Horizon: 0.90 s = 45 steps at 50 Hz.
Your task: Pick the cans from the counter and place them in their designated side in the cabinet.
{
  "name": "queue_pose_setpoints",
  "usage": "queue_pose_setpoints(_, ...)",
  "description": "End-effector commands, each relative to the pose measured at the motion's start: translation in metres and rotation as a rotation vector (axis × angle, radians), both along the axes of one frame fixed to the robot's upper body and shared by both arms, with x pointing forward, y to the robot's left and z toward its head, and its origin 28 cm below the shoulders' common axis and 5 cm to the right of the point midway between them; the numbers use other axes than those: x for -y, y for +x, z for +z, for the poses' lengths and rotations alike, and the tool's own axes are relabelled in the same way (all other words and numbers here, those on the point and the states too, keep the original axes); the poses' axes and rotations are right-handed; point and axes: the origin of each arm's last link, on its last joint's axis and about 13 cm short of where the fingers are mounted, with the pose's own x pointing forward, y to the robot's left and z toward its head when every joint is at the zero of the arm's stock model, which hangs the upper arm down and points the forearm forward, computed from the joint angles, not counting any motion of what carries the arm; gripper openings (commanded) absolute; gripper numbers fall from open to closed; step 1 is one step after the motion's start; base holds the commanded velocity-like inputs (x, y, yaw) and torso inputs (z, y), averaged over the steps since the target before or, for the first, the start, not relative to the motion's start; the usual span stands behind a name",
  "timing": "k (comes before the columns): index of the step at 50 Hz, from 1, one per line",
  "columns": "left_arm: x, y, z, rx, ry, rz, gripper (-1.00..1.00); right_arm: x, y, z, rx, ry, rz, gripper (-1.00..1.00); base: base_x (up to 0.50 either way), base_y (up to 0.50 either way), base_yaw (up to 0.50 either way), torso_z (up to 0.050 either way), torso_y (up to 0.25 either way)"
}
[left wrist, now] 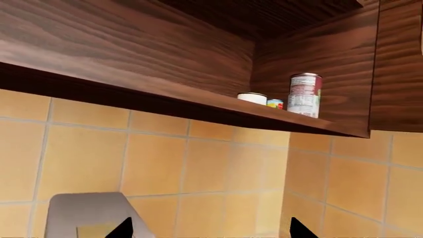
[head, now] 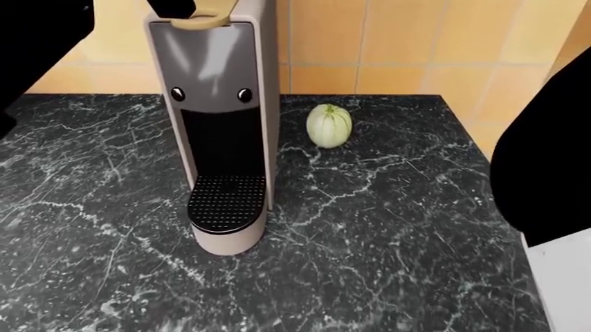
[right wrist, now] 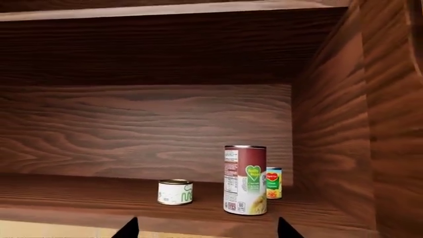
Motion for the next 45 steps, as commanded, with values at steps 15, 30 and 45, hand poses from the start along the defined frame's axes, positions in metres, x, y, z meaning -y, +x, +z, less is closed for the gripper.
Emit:
queue_pose_setpoints(15,-0.001,0.001,-0.003,-0.002,-0.013,0.001,1.00,0.002,0.016,-0.034,-0.040,0.018,-0.006,1.00,-0.13,0.00,0.00,0.000,0.000)
queue_pose_setpoints(30,-0.001,0.001,-0.004,-0.005,-0.039,-0.002,1.00,0.002,0.030,-0.084,-0.104,0.023,-0.011,1.00,-0.10,0.00,0.00,0.000,0.000)
queue_pose_setpoints(45,-0.002,0.000,-0.006,-0.003,-0.051,0.002,1.00,0.000,0.030,-0.101,-0.118,0.013,-0.025,1.00,-0.06,0.00,0.00,0.000,0.000)
